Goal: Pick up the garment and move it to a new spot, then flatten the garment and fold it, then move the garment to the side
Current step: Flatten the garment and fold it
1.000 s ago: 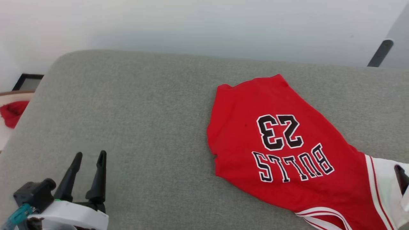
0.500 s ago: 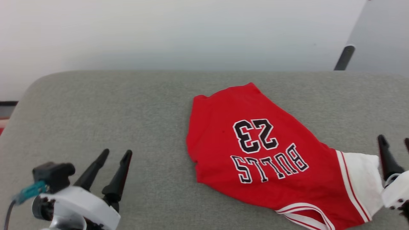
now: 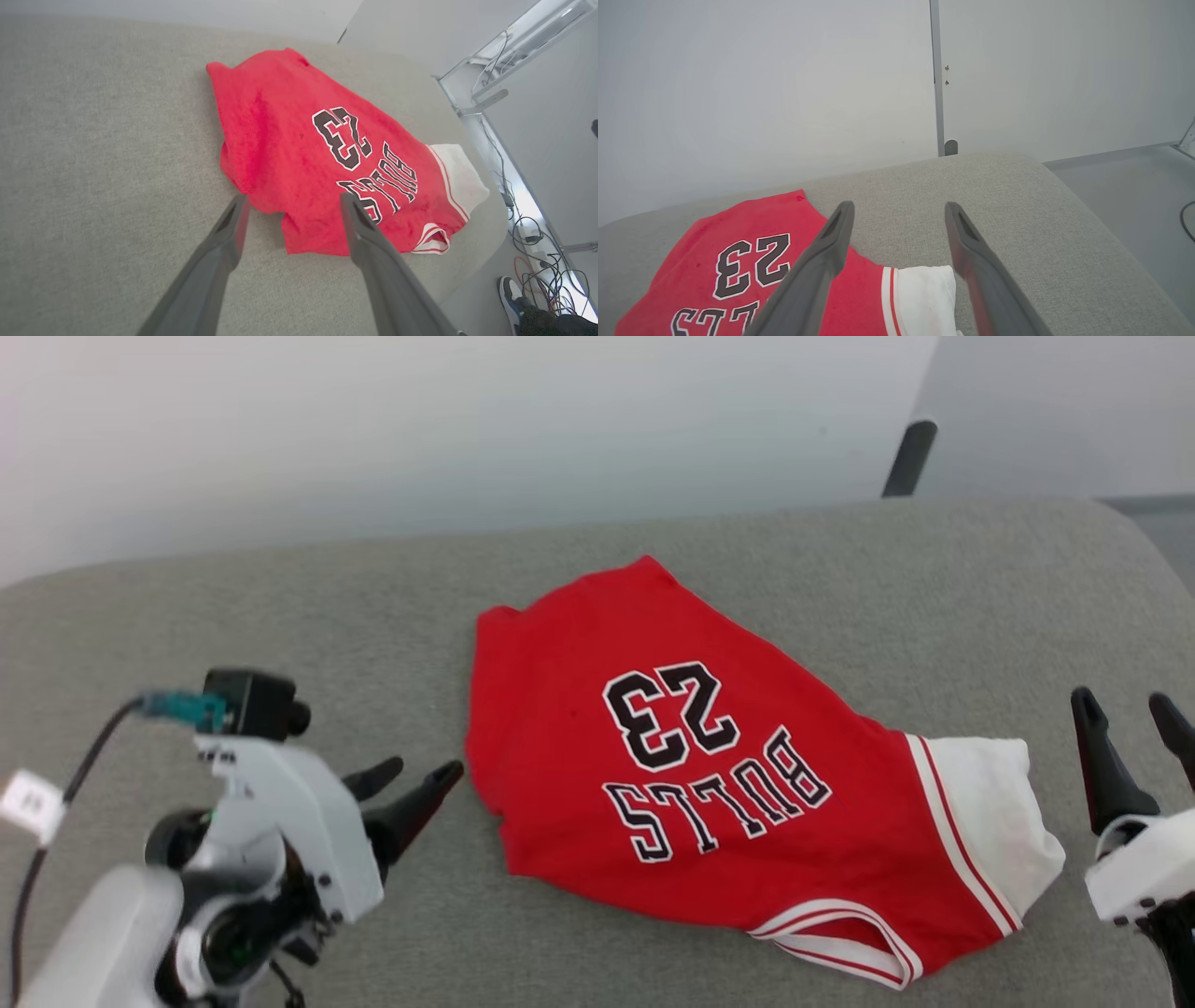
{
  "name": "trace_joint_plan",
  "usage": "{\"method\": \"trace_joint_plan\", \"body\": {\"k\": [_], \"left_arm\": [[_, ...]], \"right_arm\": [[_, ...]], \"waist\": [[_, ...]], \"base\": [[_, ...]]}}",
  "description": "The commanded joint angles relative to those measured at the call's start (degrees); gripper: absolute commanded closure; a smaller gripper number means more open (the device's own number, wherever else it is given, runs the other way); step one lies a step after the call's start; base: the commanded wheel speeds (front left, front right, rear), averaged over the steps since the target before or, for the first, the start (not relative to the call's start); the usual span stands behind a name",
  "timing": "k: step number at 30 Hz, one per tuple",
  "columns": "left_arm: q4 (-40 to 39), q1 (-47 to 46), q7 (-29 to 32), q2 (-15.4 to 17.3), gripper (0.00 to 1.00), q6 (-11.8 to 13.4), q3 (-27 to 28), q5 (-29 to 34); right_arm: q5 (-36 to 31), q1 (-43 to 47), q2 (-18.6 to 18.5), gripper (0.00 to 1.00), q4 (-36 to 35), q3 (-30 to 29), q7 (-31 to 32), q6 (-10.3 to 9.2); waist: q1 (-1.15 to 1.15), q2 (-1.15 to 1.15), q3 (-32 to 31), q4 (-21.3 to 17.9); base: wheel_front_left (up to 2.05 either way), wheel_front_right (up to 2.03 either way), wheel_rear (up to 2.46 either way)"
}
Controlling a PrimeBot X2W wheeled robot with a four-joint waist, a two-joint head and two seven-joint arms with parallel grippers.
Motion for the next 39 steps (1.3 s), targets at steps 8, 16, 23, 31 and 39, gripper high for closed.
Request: {"method": "trace_joint_plan", "body": {"k": [8,16,23,31,39], "left_arm": [[5.2,-8.1,9.7,1.0,0.0,2.3,-3.1,-1.0],[9.2,-11.2,14.9,1.8,0.0,3.5,-6.1,0.2],[11.7,-11.7,16.8,3.0,0.0,3.8,-8.1,2.2],[17.2,-11.2,16.4,1.5,1.0,3.9,-8.7,1.5],[17.6,-15.0,15.4,1.3,1.0,2.3,-7.1,0.4]], "right_arm": [[1.2,-3.6,0.3,0.0,0.8,1.6,-1.5,0.0],[2.6,-5.0,0.7,0.0,2.0,3.9,-3.6,0.0],[3.4,-4.9,1.0,0.0,3.1,5.2,-5.2,0.0],[4.6,-5.5,1.2,0.0,4.1,6.4,-6.5,0.0],[3.7,-4.8,0.9,0.0,3.6,6.4,-7.2,0.0]], "waist": [[0.0,0.0,5.7,-5.5],[0.0,0.0,8.7,-8.5],[0.0,0.0,10.4,-9.9],[0.0,0.0,11.1,-10.2],[0.0,0.0,10.0,-9.3]], "base": [[0.0,0.0,0.0],[0.0,0.0,0.0],[0.0,0.0,0.0],[0.0,0.0,0.0],[0.0,0.0,0.0]]}}
